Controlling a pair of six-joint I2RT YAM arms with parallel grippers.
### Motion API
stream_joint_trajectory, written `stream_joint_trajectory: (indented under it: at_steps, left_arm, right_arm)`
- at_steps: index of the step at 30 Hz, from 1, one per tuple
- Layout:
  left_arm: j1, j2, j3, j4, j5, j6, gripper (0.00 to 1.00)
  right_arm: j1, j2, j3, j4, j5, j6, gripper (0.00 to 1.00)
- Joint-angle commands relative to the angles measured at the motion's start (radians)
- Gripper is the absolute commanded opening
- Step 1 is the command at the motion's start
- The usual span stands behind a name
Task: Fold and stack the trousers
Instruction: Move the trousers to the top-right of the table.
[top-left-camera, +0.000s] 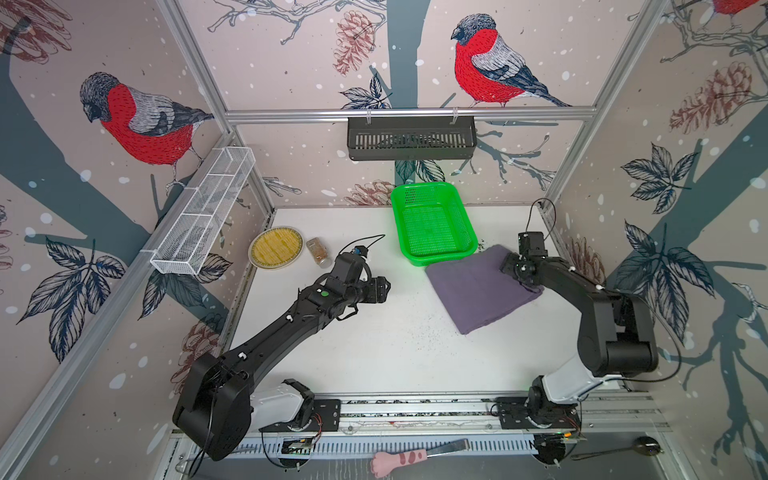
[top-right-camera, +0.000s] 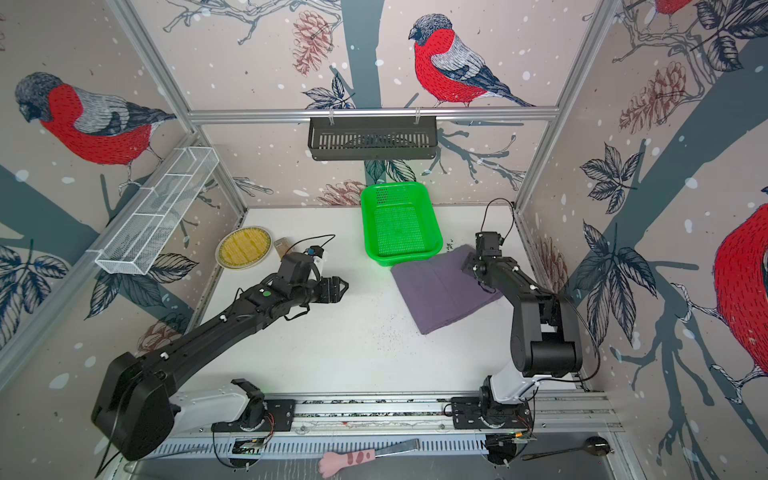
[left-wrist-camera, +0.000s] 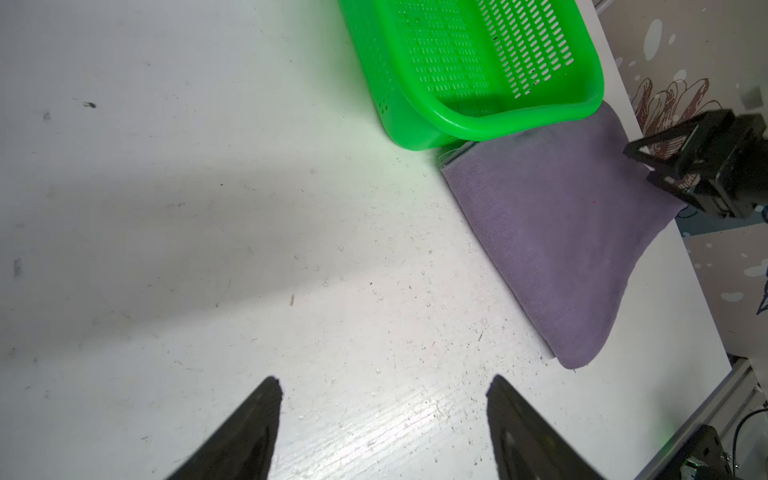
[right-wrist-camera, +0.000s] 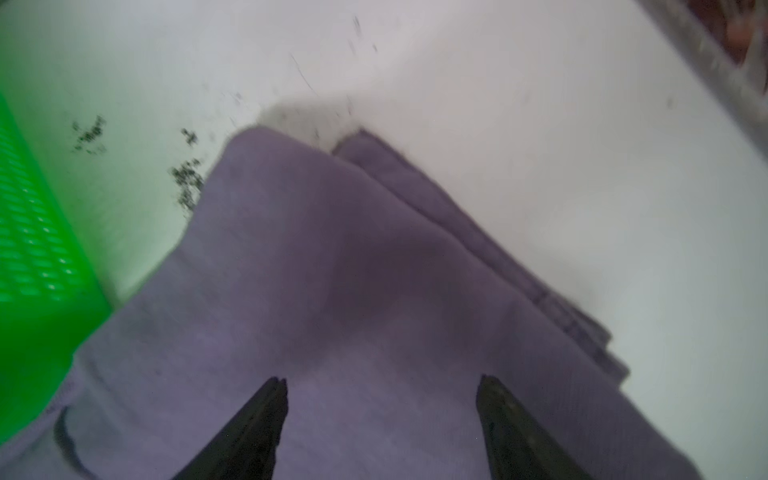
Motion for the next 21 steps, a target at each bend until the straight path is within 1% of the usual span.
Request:
stream_joint_trajectory:
  at_steps: [1, 2, 3, 6, 10, 13, 18, 21]
  left_arm:
    - [0.018, 0.012, -0.006, 0.043, 0.032, 0.021, 0.78]
    - [0.021, 0.017, -0.005, 0.045, 0.039, 0.025, 0.78]
    - [0.025, 0.020, -0.003, 0.048, 0.043, 0.029, 0.78]
    - [0.030, 0.027, -0.002, 0.047, 0.048, 0.037, 0.78]
    - [0.033, 0.018, -0.008, 0.034, 0.042, 0.043, 0.78]
    - [0.038, 0.009, -0.015, 0.029, 0.041, 0.039, 0.78]
    - [0.040, 0.007, -0.016, 0.024, 0.035, 0.035, 0.78]
    - [0.042, 0.011, -0.012, 0.019, 0.035, 0.034, 0.78]
  right_arm:
    - [0.003, -0.014, -0.058, 0.038, -0.026, 0.126, 0.78]
    - [0.002, -0.004, -0.064, 0.049, -0.023, 0.122, 0.79]
    - [-0.005, 0.016, -0.061, 0.053, -0.013, 0.114, 0.81]
    - [-0.033, 0.089, -0.029, 0.048, 0.020, 0.068, 0.82]
    - [-0.087, 0.156, 0.029, 0.072, 0.066, -0.027, 0.83]
    - [-0.125, 0.247, 0.119, 0.060, 0.079, -0.097, 0.82]
    - [-0.155, 0.395, 0.292, 0.064, 0.018, -0.224, 0.82]
    - [-0.154, 0.505, 0.447, 0.030, -0.009, -0.336, 0.82]
